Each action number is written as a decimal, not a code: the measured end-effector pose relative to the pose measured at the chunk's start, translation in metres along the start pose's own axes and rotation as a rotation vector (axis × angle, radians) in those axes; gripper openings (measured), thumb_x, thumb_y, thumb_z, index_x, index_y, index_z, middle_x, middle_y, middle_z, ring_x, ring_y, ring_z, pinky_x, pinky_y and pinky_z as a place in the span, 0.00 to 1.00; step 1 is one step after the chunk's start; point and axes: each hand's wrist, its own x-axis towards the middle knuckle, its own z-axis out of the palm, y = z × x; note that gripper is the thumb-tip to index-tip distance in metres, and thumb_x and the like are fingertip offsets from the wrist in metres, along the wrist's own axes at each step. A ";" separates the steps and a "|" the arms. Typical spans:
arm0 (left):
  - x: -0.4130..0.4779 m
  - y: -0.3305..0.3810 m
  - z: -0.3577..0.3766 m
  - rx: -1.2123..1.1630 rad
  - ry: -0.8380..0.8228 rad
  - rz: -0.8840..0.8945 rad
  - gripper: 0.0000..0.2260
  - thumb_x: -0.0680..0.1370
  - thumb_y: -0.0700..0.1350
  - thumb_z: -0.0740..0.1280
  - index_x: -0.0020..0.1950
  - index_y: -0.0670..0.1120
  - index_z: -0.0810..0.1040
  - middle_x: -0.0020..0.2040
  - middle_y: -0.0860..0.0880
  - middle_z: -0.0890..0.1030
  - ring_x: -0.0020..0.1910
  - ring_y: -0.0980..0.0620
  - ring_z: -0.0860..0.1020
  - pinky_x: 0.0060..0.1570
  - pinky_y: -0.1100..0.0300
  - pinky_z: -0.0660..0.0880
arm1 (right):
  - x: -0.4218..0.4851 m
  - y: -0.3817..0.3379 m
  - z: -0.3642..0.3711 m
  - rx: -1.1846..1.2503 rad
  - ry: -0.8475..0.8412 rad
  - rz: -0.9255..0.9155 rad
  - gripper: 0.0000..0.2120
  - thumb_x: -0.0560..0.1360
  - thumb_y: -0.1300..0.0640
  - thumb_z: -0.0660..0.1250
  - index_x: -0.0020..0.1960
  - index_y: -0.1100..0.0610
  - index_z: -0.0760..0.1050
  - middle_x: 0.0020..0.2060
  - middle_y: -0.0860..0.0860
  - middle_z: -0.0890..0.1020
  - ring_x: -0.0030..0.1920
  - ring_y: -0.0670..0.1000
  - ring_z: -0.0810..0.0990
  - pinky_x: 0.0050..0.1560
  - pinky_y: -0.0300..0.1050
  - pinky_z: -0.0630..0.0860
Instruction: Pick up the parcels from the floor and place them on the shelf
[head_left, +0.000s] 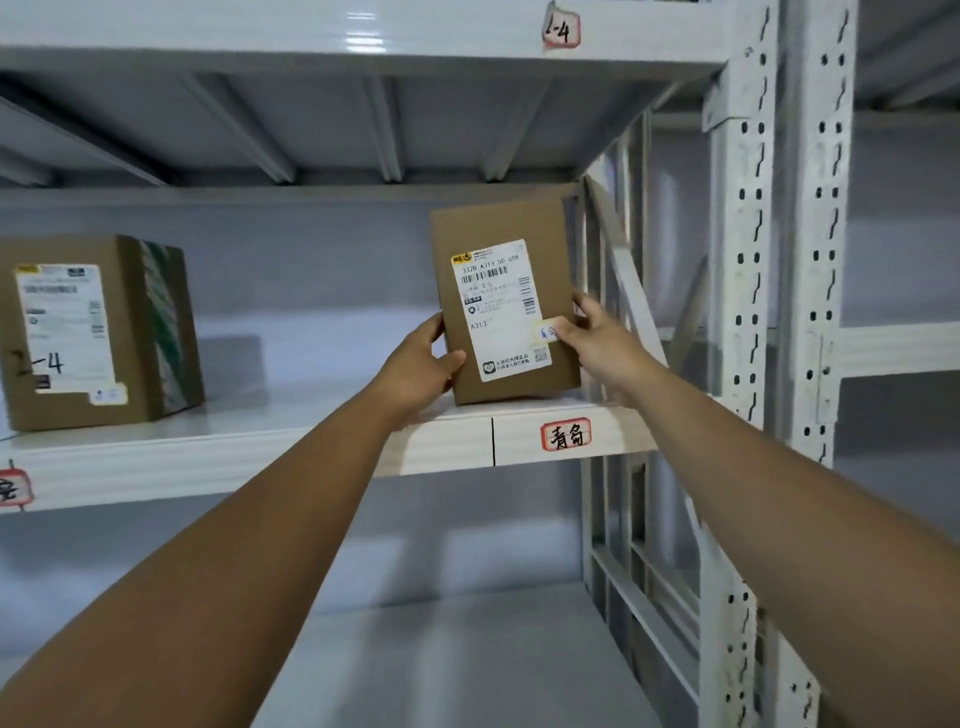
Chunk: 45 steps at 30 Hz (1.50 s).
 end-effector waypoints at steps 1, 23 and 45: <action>0.003 -0.003 0.000 -0.016 -0.004 -0.023 0.25 0.82 0.36 0.59 0.77 0.50 0.62 0.74 0.54 0.69 0.62 0.52 0.75 0.52 0.60 0.74 | 0.003 0.003 0.000 -0.012 -0.025 0.030 0.26 0.81 0.58 0.58 0.77 0.47 0.55 0.65 0.50 0.77 0.55 0.49 0.77 0.62 0.46 0.73; 0.012 -0.006 0.014 0.485 0.071 -0.183 0.19 0.76 0.44 0.70 0.65 0.44 0.71 0.64 0.40 0.78 0.57 0.42 0.80 0.58 0.51 0.78 | 0.000 0.016 0.008 -0.385 0.123 0.111 0.29 0.77 0.65 0.58 0.76 0.55 0.57 0.67 0.57 0.74 0.64 0.59 0.75 0.60 0.49 0.73; -0.134 -0.025 -0.152 1.301 0.028 -0.117 0.29 0.82 0.54 0.49 0.81 0.47 0.46 0.81 0.46 0.42 0.80 0.45 0.39 0.76 0.43 0.41 | -0.117 -0.060 0.161 -0.981 -0.066 -0.154 0.26 0.77 0.64 0.54 0.75 0.63 0.59 0.74 0.60 0.66 0.76 0.60 0.60 0.76 0.51 0.56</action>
